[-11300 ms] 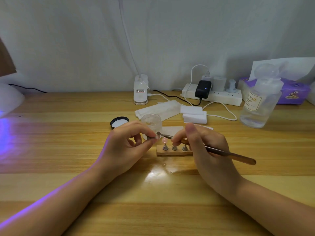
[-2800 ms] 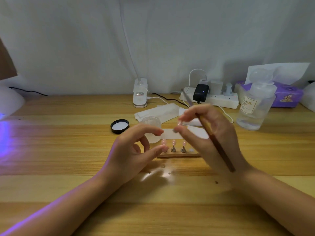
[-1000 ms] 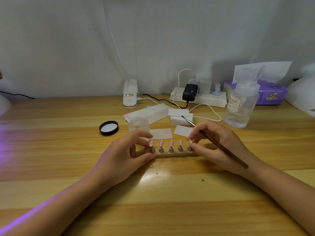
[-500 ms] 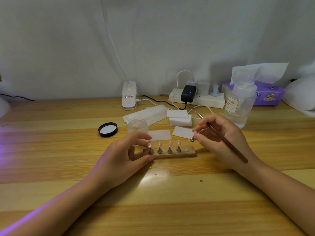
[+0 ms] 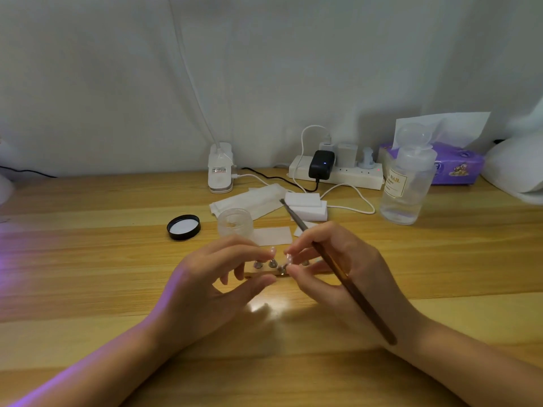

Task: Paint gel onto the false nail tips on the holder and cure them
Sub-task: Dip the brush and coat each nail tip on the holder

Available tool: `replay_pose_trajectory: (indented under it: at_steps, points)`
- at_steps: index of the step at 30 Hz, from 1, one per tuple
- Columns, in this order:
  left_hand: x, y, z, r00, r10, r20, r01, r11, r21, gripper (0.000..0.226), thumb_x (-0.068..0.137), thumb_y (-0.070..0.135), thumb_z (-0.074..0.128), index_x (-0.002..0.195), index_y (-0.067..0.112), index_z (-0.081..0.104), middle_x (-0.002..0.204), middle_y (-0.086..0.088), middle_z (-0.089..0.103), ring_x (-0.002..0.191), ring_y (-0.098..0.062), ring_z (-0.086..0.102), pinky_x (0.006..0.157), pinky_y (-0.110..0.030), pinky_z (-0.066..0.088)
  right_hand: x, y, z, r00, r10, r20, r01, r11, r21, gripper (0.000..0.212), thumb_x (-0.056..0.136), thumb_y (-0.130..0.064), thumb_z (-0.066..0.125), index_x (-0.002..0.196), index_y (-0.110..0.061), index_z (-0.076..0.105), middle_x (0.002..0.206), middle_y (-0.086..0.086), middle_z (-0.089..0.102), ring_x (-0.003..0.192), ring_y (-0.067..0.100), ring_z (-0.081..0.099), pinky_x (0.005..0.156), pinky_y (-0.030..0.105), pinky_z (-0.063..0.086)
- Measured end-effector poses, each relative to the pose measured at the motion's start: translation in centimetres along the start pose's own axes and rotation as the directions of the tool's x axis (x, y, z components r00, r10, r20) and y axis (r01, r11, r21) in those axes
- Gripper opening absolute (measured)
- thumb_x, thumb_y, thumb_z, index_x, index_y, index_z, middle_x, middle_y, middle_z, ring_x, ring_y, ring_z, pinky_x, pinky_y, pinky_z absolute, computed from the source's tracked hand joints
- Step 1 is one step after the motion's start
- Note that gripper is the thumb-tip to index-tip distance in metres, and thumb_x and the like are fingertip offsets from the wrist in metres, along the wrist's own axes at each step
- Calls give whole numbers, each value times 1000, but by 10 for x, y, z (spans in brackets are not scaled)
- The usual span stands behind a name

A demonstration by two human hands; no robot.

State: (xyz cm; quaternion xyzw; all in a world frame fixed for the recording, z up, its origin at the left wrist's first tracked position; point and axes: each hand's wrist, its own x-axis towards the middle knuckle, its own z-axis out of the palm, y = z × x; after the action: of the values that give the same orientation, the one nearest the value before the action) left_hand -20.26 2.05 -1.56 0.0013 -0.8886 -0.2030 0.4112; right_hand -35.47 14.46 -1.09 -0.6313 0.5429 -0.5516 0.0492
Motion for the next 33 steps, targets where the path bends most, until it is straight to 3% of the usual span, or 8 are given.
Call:
replay_pose_trajectory:
  at_steps: [5, 12, 16, 19, 23, 25, 28, 33]
  points:
    - [1, 2, 2, 999, 23, 27, -23, 1000, -13, 19, 80, 26, 65, 94, 14, 70, 88, 6, 68, 66, -1, 59, 49, -18, 45, -2, 1, 7, 997, -71, 10, 72, 997, -42, 18, 78, -16, 67, 92, -8, 60, 86, -6, 67, 82, -3, 65, 71, 10, 50]
    - [1, 3, 3, 998, 42, 40, -41, 999, -36, 15, 79, 19, 64, 94, 17, 68, 89, 4, 69, 75, -3, 63, 50, -18, 48, -4, 2, 10, 991, -136, 8, 136, 984, -113, 19, 79, -19, 66, 96, -14, 58, 90, -7, 66, 88, -5, 63, 74, 7, 48]
    - [2, 1, -1, 999, -4, -36, 2, 998, -68, 14, 80, 16, 62, 92, 18, 68, 91, 9, 66, 73, -6, 63, 52, -20, 50, 1, -1, 5, 986, -164, 5, 162, 973, -163, 23, 84, -33, 59, 102, -19, 59, 92, -12, 64, 88, -4, 61, 75, 7, 47]
    - [2, -3, -6, 985, -95, -146, 83, 993, -87, 13, 79, 12, 68, 91, 18, 65, 86, 7, 65, 73, -6, 62, 52, -21, 51, 9, -2, -6, 985, -172, -34, 165, 976, -138, 25, 90, -32, 47, 110, -22, 58, 92, -12, 64, 83, -5, 62, 70, 7, 47]
    - [2, -10, -10, 921, -272, -279, 226, 956, -185, 14, 77, 9, 68, 88, 18, 64, 86, 0, 65, 78, -8, 63, 53, -27, 55, 23, -7, -15, 997, -21, -79, 30, 993, 114, 26, 86, -33, 43, 98, -22, 64, 62, -5, 63, 58, -1, 57, 56, 7, 42]
    - [3, -14, -14, 885, -333, -327, 260, 934, -246, 13, 77, 10, 65, 87, 17, 65, 86, -1, 66, 77, -7, 64, 54, -25, 55, 37, -11, -14, 989, 107, -103, -87, 980, 177, 26, 83, -37, 45, 86, -26, 68, 60, -5, 62, 57, -2, 55, 56, 6, 41]
    - [4, -17, -19, 856, -357, -374, 286, 930, -232, 15, 78, 10, 63, 89, 19, 64, 86, 0, 66, 75, -5, 63, 53, -17, 52, 61, -13, -9, 976, 201, -88, -184, 968, 171, 24, 79, -42, 48, 77, -29, 68, 57, -12, 61, 56, -2, 54, 54, 8, 41]
    - [2, -23, -22, 846, -401, -352, 351, 915, -198, 12, 75, 21, 63, 87, 23, 64, 88, 3, 65, 74, -12, 60, 56, -22, 52, 96, -3, 8, 973, 233, 11, -233, 970, 74, 17, 82, -30, 63, 74, -17, 55, 58, -6, 61, 49, -2, 58, 46, 10, 44]
